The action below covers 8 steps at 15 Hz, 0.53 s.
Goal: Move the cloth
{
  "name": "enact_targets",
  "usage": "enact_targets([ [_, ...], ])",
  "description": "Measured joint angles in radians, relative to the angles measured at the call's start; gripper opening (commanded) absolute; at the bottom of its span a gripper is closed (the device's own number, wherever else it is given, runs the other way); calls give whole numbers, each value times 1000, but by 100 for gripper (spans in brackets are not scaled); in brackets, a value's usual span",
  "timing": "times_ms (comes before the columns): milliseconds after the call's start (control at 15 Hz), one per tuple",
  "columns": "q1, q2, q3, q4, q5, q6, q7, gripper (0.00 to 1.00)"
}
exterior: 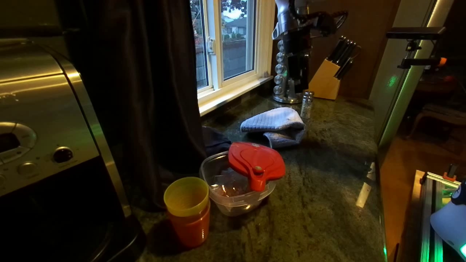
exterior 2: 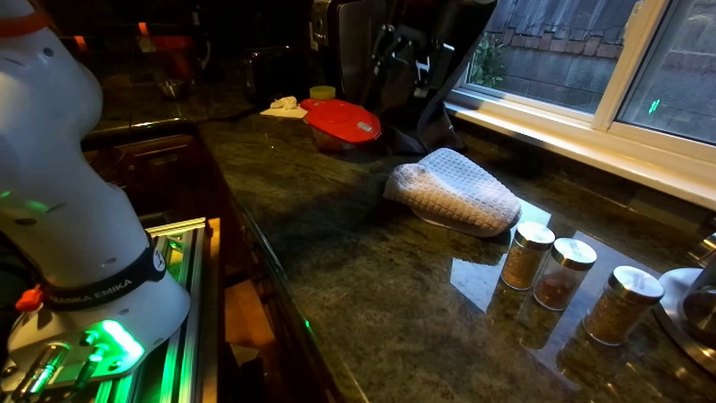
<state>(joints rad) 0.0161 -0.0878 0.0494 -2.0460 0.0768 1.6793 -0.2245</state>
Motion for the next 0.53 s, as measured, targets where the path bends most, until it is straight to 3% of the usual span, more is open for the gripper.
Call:
enact_targets([
  [267,0,-42,-15,50,66,-148,-91,100],
  [533,0,-36,-24,57,77,-161,-125,100],
])
